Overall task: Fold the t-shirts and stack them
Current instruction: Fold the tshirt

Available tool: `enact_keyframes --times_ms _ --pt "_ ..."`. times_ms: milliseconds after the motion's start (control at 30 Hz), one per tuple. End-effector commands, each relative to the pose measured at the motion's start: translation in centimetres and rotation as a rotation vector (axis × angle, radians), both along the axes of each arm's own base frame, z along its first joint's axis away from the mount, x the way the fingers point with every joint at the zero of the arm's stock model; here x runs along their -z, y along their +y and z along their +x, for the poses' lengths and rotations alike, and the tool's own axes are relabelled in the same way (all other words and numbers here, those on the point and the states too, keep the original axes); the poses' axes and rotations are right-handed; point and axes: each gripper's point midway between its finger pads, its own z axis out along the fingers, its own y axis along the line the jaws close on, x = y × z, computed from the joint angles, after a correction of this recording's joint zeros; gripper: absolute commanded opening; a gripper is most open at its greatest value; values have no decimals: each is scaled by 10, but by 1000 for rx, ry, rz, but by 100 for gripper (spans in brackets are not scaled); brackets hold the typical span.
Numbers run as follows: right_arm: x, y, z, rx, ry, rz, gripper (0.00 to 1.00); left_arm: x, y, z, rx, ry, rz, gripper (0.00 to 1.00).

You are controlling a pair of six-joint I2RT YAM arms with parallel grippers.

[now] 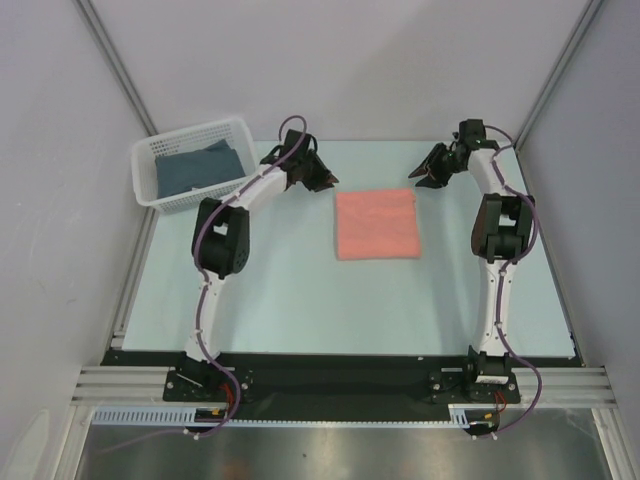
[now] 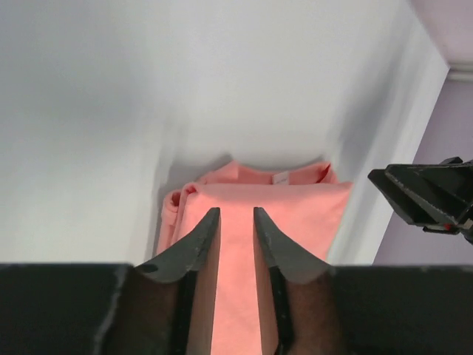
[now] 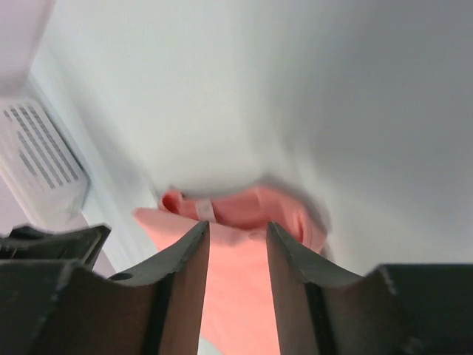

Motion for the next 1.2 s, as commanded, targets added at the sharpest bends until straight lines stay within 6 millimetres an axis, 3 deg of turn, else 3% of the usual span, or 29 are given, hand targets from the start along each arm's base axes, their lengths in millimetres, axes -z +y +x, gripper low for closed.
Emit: enact_keyframes --times_ms 0,33,67,100,133,200,233,267,300,333,367,400,433,467,500,567,600,633,667,733,767,800,867,933,967,1033,1067,1133,1167 --pt "-42 -50 29 60 -95 -32 45 -59 34 25 -43 -135 106 30" --pt "-47 -64 26 70 -90 -42 47 -69 38 23 -40 -157 126 38" --pt "-50 -69 18 44 -92 -69 49 -97 43 16 -43 -202 139 44" --pt "-77 -72 11 37 -137 -93 55 -107 52 14 -63 -227 171 53" --pt "-64 -70 -5 20 -87 -84 57 -117 52 11 -53 -263 171 61" --pt "-73 -60 -18 -21 -134 -59 61 -125 52 -6 -28 -280 140 61" --pt "-104 -50 -29 -50 -202 -19 61 -134 37 -10 26 -314 60 58" --pt "-78 -40 -44 -63 -165 19 61 -121 26 -21 80 -290 11 53" --pt "-83 -29 -52 -71 -170 79 61 -124 15 -27 116 -294 -49 49" --pt "-102 -24 -52 -79 -265 88 61 -136 -2 -33 189 -349 -133 46" --pt "-80 -12 -68 -86 -213 128 60 -119 -13 -46 223 -325 -156 45" --pt "-79 -3 -74 -63 -196 182 58 -119 -20 -51 243 -340 -182 44" --pt "-82 9 -80 -78 -200 257 55 -130 -30 -53 263 -390 -246 43" --pt "-96 18 -70 -102 -317 290 51 -116 -38 -63 281 -371 -270 41" --pt "-82 34 -85 -130 -286 359 33 -117 -43 -66 277 -362 -319 41" --pt "-90 49 -74 -129 -373 436 19 -108 -57 -69 307 -387 -387 38" --pt "-83 61 -77 -139 -358 461 8 -105 -61 -71 314 -392 -416 37" --pt "-78 69 -77 -137 -331 500 7 -115 -66 -69 310 -430 -486 36" --pt "-72 74 -70 -149 -372 520 7 -97 -69 -70 310 -403 -507 35" --pt "-64 90 -65 -165 -392 539 7 -90 -74 -65 307 -401 -553 33" --pt "-60 93 -62 -158 -382 552 7 -77 -77 -60 304 -390 -552 32" --pt "-43 96 -58 -150 -361 564 7 -71 -77 -55 300 -388 -547 33" --pt "-40 97 -46 -141 -374 582 7 -60 -81 -44 303 -373 -528 32" --pt "-28 94 -32 -124 -360 581 7 -29 -82 -38 310 -327 -488 31" --pt "-23 93 -28 -115 -344 572 8 -33 -81 -29 310 -344 -470 31" --pt "-3 85 -21 -93 -308 524 8 -10 -75 -22 309 -318 -385 31" --pt "-5 79 -14 -89 -327 512 8 -14 -71 -13 307 -338 -375 31" --pt "3 79 -11 -80 -314 495 8 -2 -66 -7 305 -325 -366 32" --pt "4 58 -3 -45 -319 483 9 -1 -58 2 289 -329 -367 33"
